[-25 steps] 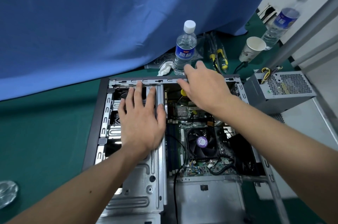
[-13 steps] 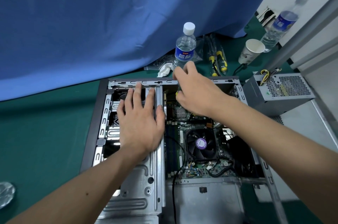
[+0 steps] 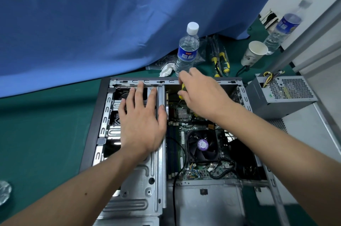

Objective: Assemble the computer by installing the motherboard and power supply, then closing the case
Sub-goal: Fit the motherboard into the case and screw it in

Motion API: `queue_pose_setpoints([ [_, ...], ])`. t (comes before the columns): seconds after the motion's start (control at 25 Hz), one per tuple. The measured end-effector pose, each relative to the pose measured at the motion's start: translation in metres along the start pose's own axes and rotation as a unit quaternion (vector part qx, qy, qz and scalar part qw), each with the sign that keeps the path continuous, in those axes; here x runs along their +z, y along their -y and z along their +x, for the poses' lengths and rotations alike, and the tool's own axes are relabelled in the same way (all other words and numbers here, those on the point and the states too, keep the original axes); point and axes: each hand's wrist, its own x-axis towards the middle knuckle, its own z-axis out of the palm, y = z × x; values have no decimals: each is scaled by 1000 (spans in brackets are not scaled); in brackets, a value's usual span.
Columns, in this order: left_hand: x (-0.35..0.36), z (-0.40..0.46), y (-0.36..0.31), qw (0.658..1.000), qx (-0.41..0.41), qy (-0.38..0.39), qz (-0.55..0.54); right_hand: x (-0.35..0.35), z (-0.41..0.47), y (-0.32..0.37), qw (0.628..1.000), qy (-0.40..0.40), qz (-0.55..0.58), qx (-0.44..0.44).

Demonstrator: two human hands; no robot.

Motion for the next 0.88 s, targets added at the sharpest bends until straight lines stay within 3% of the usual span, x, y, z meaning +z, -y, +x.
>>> queue_pose_setpoints([
  [0.12,0,0,0,1000,-2,5,-2,-1,3,-3,997,-23,-43,60],
  [0.28,0,0,-1,1000,0,4,-1,-8,6,-11,986,57,156,33],
  [0.48,1,1,-1,1000,-1,-1,-6,-1,5,-5,997,-30,-49,56],
  [0.68,1,1,1,1000,-1,0,-4,-10,12,-4,986,81,143,29],
  [0.8,1,1,1,1000,0,-1,-2,-7,9,-2,999,-12,-17,47],
  [0.88,1,1,1,1000,-2,0,-3,-3,7,1,997,-25,-44,63],
])
